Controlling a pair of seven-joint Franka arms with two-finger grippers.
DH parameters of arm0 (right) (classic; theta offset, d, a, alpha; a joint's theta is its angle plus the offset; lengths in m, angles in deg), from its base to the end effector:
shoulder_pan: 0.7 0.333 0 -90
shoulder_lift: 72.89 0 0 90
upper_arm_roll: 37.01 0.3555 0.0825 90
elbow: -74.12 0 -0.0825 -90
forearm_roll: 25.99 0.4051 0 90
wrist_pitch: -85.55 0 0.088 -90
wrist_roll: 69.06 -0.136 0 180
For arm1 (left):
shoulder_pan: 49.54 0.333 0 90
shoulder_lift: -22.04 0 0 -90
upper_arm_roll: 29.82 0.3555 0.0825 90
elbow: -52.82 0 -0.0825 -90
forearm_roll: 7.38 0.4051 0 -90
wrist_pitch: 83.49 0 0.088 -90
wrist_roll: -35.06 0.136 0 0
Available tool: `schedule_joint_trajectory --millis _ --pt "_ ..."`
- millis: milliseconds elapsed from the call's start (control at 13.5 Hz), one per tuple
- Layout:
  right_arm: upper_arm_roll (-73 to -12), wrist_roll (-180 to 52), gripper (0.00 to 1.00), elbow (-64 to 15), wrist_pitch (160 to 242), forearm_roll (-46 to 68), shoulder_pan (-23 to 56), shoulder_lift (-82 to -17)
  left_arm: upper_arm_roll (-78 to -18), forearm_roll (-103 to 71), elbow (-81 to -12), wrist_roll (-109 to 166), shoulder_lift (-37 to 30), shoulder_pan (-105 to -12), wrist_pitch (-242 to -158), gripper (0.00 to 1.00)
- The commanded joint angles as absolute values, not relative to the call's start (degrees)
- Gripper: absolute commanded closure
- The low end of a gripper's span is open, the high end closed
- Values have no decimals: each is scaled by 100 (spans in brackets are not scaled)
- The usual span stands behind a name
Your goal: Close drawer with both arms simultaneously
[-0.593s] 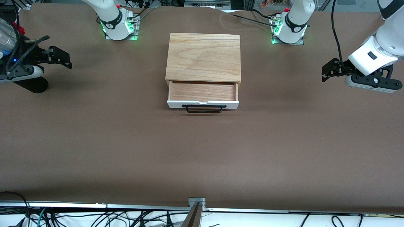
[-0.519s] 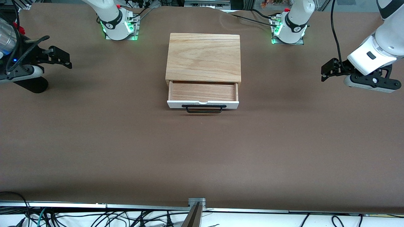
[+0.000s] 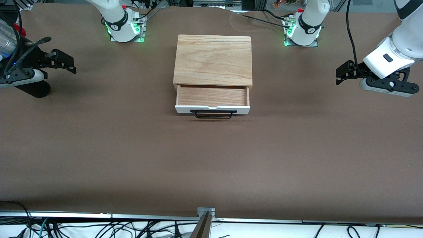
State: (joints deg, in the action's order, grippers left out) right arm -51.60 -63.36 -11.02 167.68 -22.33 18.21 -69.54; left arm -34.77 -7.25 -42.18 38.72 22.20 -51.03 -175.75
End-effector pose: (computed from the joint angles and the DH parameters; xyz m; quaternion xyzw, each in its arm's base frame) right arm 0.5750 0.0575 0.6325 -0.9942 -0.0896 0.0542 0.0251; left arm 0.5703 -0.0641 0.5969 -0.9959 0.0881 0.0225 0.0018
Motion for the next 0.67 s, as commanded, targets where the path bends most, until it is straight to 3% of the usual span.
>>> schedule_joint_trajectory --millis 0,593 --pt "-5177 -6264 0 -1078 16773 -2133 1802 -6982 -3474 -782 -4184 3832 2266 -5094 -17490 0" --pt "-5160 -6264 0 -1140 16773 -2107 1802 -6973 -3474 -782 -4149 3840 2239 -5094 -17464 0"
